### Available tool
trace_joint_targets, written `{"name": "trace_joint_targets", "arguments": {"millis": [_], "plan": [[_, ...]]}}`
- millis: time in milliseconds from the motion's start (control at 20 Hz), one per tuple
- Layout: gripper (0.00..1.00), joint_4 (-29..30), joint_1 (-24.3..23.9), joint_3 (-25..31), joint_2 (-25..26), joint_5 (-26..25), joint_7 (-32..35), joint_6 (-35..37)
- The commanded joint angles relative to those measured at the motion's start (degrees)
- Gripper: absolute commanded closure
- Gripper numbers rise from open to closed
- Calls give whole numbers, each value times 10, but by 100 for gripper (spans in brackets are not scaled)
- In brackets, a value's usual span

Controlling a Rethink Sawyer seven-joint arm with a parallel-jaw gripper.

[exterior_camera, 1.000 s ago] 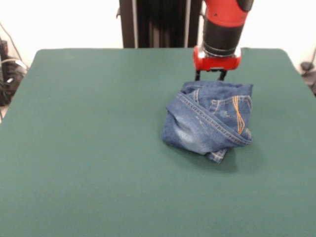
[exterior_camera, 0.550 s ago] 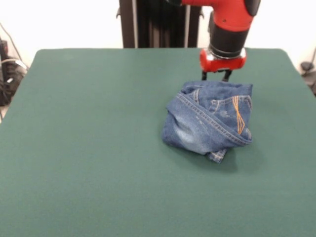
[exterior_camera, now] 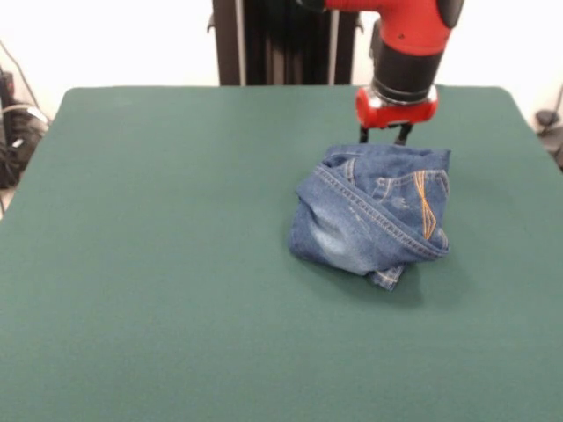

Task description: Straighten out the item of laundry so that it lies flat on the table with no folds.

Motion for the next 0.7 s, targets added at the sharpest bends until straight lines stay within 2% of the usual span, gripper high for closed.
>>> {"name": "trace_joint_targets", "arguments": {"millis": [50, 700], "plan": [[0, -16, -11, 71, 11, -20, 48, -18], [0, -15, -21, 70, 0, -41, 53, -13]]}}
